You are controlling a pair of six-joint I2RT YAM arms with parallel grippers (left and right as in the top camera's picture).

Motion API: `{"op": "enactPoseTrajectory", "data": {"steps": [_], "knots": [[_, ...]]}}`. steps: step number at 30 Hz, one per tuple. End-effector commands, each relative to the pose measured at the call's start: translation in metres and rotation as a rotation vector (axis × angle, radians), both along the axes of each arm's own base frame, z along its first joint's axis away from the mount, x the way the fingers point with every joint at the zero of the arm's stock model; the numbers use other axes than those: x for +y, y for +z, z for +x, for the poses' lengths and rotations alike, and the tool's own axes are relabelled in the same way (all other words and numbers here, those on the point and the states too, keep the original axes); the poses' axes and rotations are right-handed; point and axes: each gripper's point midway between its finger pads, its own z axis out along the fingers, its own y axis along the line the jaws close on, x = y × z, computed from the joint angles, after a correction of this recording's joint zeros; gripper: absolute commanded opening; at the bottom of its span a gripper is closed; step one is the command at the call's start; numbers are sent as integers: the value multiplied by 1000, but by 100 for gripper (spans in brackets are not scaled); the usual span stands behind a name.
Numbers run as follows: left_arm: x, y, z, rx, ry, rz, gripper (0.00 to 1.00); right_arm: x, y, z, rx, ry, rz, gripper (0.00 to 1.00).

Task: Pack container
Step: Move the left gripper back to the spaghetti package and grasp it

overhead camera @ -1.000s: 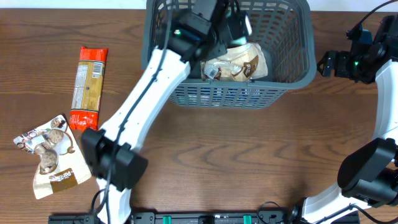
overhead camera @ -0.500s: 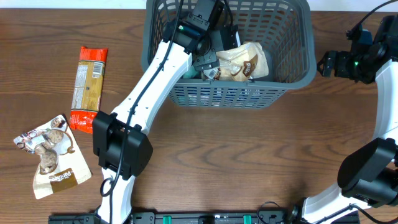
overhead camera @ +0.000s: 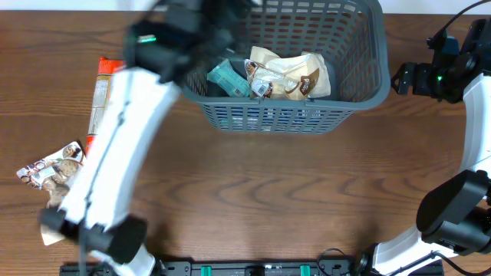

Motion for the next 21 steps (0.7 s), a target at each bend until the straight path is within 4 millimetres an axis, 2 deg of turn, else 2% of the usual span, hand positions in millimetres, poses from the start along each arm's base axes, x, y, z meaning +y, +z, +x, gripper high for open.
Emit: {"op": "enactPoseTrajectory", "data": {"steps": [1, 4, 6, 10, 12, 15, 21], "knots": [[86, 40, -18, -57, 302, -155, 99, -6, -7, -3, 19, -1, -1, 99], [152, 39, -28, -48, 549, -286, 99, -6, -7, -3, 19, -1, -1, 99], [189, 27, -33, -12, 665, -342, 99, -6, -7, -3, 19, -1, -1, 99], [245, -23, -32, 127, 800, -360, 99, -5, -7, -3, 19, 0, 0, 99], [267, -51, -27, 192, 858, -351, 99, -4, -7, -2, 19, 2, -1, 99], [284, -94, -18, 294, 921, -372, 99, -4, -7, -2, 19, 3, -1, 99], [274, -188, -1, 559, 908, -420, 99, -4, -7, -2, 19, 3, -1, 98]]}}
